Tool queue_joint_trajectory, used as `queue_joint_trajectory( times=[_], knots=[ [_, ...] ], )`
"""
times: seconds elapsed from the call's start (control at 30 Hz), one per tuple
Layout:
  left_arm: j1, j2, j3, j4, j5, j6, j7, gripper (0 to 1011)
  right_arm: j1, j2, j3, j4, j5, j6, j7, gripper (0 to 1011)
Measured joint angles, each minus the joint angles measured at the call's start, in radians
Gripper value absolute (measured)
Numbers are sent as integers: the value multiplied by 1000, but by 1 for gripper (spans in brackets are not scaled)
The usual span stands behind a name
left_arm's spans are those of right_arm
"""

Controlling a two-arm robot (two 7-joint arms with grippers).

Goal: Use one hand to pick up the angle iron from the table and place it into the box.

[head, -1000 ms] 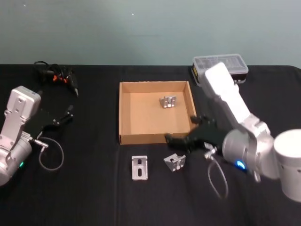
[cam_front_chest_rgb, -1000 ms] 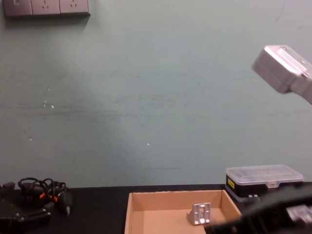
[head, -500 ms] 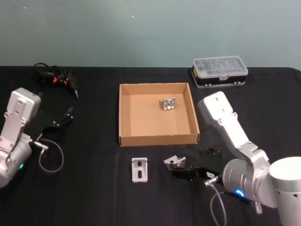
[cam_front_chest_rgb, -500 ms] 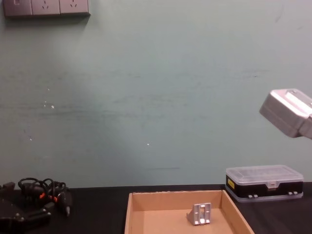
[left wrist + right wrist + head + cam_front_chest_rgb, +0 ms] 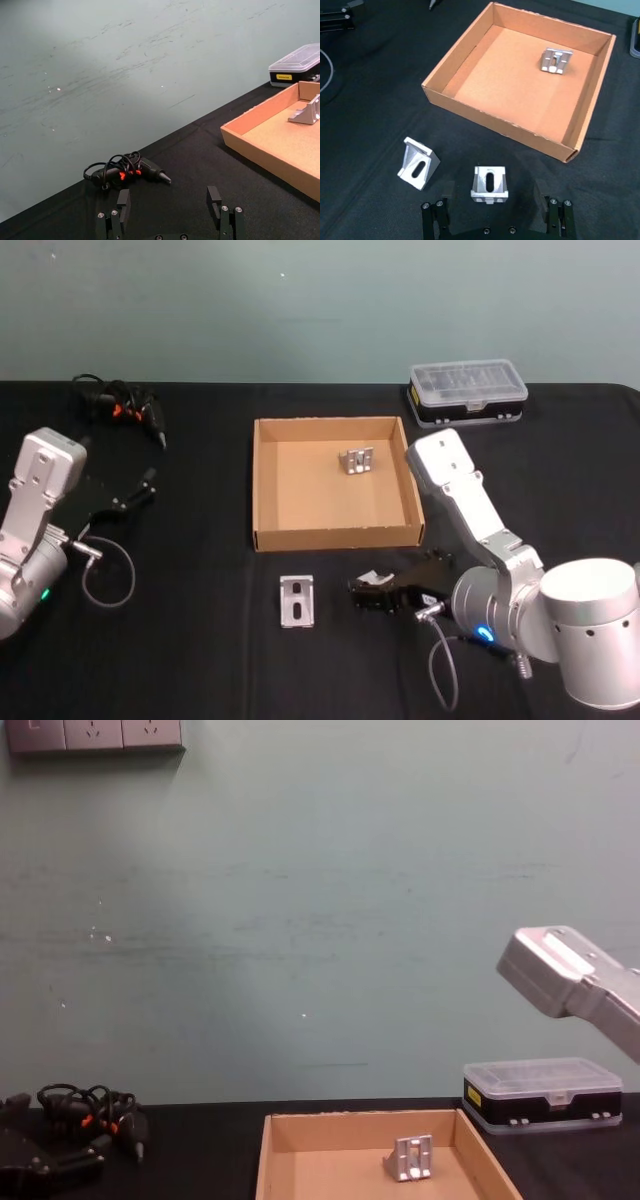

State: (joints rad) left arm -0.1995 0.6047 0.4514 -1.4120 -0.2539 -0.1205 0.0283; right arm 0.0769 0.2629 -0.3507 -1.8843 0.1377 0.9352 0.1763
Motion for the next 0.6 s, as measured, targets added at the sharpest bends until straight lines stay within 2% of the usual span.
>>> queue_joint_trajectory(
  times=[0.6],
  knots=[
    [0, 0, 0, 0, 0, 0, 0, 1000, 14, -25, 2, 56, -30, -12, 35, 1000]
  ],
)
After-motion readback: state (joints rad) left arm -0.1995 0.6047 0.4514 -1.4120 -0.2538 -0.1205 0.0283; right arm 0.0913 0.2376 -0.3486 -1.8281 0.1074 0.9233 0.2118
